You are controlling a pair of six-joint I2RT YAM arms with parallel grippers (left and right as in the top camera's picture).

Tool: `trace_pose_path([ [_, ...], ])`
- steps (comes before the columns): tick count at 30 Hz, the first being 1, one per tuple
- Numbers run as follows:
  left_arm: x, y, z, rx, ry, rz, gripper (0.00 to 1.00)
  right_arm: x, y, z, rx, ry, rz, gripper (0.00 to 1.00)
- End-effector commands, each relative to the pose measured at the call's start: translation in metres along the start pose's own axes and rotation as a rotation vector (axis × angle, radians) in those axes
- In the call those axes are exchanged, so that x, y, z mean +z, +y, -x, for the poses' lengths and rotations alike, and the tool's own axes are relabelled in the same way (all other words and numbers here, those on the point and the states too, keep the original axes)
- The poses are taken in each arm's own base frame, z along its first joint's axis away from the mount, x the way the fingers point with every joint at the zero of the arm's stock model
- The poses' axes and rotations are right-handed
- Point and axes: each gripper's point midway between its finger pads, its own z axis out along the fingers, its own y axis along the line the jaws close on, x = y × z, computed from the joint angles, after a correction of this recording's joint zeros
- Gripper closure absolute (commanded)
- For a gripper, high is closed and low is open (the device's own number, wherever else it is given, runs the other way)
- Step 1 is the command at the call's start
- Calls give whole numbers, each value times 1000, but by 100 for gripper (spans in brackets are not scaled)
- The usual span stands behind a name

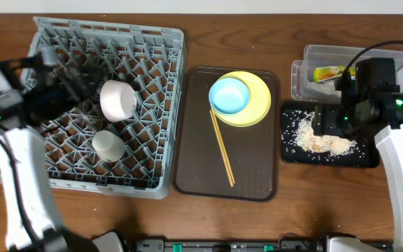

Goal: Sort waste into correct bins and load items into the dishwasher
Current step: 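Carry the white cup into the dish rack and release it, then reach the left gripper to the light-blue bowl and grasp its rim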

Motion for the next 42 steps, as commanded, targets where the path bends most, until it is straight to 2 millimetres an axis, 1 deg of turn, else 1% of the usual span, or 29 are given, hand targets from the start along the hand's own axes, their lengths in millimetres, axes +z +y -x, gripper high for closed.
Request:
trace_pose_path([
  [1,10,-36,-10,170,-5,106,7,-8,-6,7,7,-38,-15,20],
  [5,30,-83,-26,314,26,152,7,-8,-7,7,7,-38,-15,19],
  [9,54,-117,-39,435,58,194,7,-8,-6,7,6,-38,-15,19],
  [12,79,-144,-55,568,115,162,7,-8,-7,6,7,-37,-15,19],
  [14,99,-155,-67,639,152,156,7,-8,-7,6,7,-34,-21,18],
  [17,132,-170,-95,753,215,111,7,-9,-16,3,19,-25,-70,19],
  [19,154,-176,-118,820,261,80,7,-9,-23,1,32,-18,-111,18],
  [21,173,-179,-138,857,302,60,7,-9,-24,1,32,-17,-115,18],
  [22,194,-179,-159,876,342,44,6,-9,-24,1,36,-18,-115,18],
  [25,223,-172,-187,894,394,34,7,-9,-24,1,38,-18,-115,18],
  [27,239,-167,-201,901,418,33,7,-9,-24,0,38,-16,-115,18],
  [28,253,-158,-213,904,443,37,7,-9,-24,0,39,-15,-114,18],
  [31,270,-144,-230,903,481,48,9,-9,-24,0,39,-15,-114,18],
  [33,278,-135,-239,902,506,57,13,-9,-24,0,39,-14,-115,18],
  [34,283,-126,-247,899,530,67,16,-9,-24,-1,39,-12,-115,18],
  [37,287,-114,-257,893,568,86,24,-9,-24,-2,39,-9,-115,18],
  [42,287,-105,-264,888,603,102,39,-9,-24,-1,39,-10,-115,18],
])
